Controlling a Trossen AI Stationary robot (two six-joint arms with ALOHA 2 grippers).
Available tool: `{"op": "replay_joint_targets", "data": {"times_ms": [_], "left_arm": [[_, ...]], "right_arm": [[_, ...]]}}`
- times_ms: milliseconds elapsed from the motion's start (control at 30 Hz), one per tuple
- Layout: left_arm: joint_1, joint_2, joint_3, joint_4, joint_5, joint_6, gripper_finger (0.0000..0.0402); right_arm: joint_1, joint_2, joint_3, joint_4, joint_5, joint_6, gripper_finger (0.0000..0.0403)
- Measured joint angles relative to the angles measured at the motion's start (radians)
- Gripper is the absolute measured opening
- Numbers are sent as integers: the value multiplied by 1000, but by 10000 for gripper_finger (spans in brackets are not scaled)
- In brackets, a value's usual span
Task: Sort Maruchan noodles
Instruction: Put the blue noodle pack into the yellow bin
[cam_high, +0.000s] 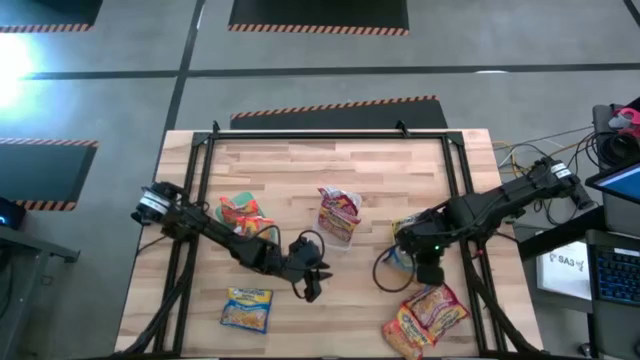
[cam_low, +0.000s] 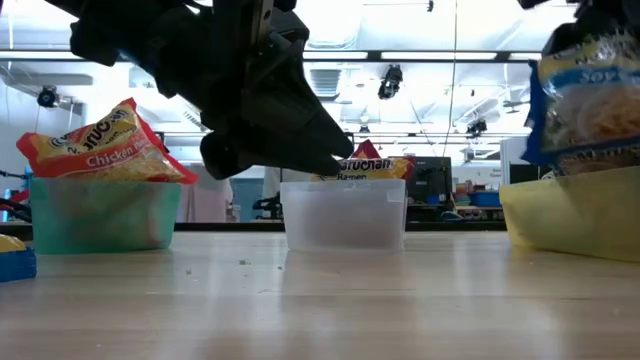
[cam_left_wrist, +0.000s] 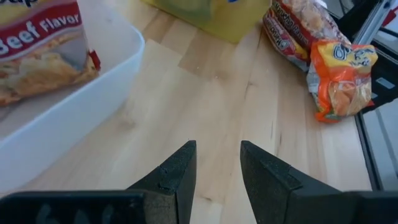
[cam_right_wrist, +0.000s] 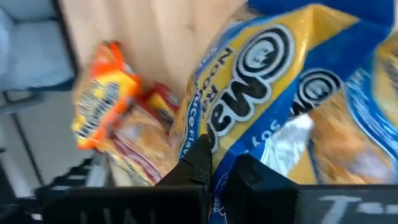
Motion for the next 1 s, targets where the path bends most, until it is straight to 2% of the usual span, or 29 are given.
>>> {"op": "replay_joint_targets", "data": {"times_ms": [200, 433, 533, 733, 1000], "left_arm": [[15, -1, 0, -1, -2, 8, 107], [21, -1, 0, 0, -2, 15, 107], [21, -1, 0, 0, -2, 15, 107], [22, -1, 0, 0, -2, 15, 107], [24, -1, 0, 0, -26, 23, 107]], "right_arm": [[0, 7, 0, -108, 93, -50, 8], [0, 12, 0, -111, 183, -307, 8], [0, 14, -2, -112, 184, -373, 8], [12, 16, -23, -114, 108, -352, 8], [93, 32, -62, -139, 137, -443, 8]]}}
